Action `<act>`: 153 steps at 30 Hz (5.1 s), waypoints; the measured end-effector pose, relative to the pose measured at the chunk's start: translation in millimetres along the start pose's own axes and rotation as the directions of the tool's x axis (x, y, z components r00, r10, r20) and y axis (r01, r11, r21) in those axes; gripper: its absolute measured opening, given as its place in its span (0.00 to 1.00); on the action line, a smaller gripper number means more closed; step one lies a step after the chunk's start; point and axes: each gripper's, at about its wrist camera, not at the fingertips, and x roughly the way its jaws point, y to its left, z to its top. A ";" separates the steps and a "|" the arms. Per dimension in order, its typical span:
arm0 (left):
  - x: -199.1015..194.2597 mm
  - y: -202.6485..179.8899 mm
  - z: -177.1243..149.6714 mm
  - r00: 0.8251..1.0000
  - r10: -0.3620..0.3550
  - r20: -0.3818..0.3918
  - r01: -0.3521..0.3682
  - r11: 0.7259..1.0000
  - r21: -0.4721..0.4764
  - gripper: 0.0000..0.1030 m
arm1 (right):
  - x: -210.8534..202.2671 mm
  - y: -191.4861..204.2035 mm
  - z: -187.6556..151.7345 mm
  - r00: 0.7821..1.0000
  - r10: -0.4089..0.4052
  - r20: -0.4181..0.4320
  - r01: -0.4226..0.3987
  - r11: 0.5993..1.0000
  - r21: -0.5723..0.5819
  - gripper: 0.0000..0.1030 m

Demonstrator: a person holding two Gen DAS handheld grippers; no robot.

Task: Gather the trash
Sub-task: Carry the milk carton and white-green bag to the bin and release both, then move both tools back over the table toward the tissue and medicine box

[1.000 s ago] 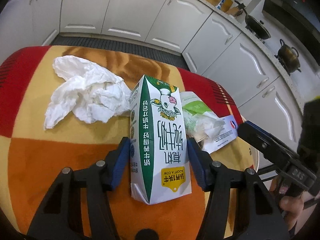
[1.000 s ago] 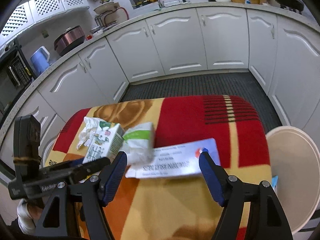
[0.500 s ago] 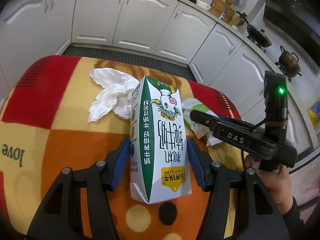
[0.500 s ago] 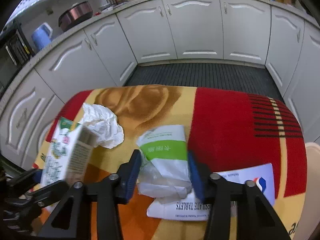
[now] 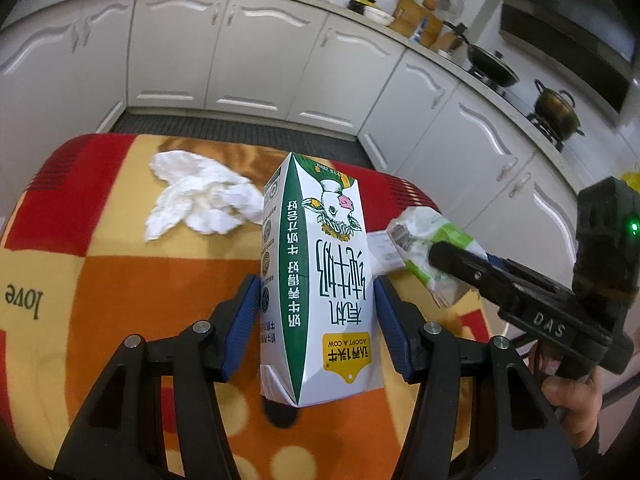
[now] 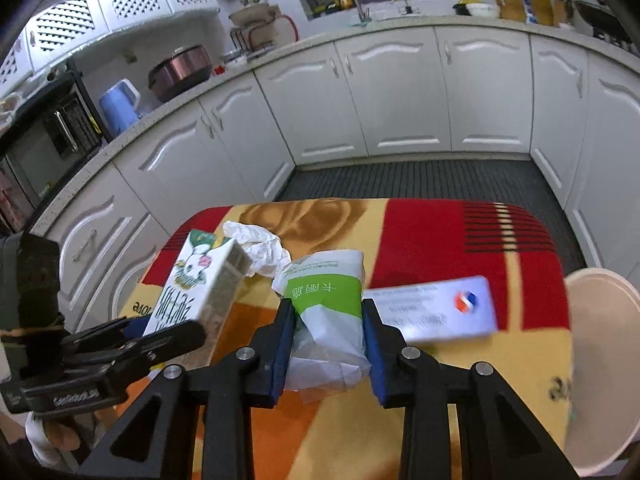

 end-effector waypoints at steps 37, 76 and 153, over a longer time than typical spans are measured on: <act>66.7 -185.5 -20.7 0.978 -0.144 -0.147 0.178 0.953 0.245 0.55 | -119.2 -136.7 -75.8 0.967 -0.242 0.073 0.212 0.934 0.286 0.31; 161.6 -238.1 -15.3 0.956 -0.147 -0.253 0.212 0.943 0.255 0.54 | -89.1 -230.6 -104.4 0.950 -0.307 -0.060 0.304 0.858 0.413 0.31; 87.9 -132.7 9.4 0.995 0.011 -0.095 0.012 0.972 0.234 0.57 | -83.9 -142.5 -78.2 0.972 -0.230 -0.039 0.231 0.925 0.301 0.50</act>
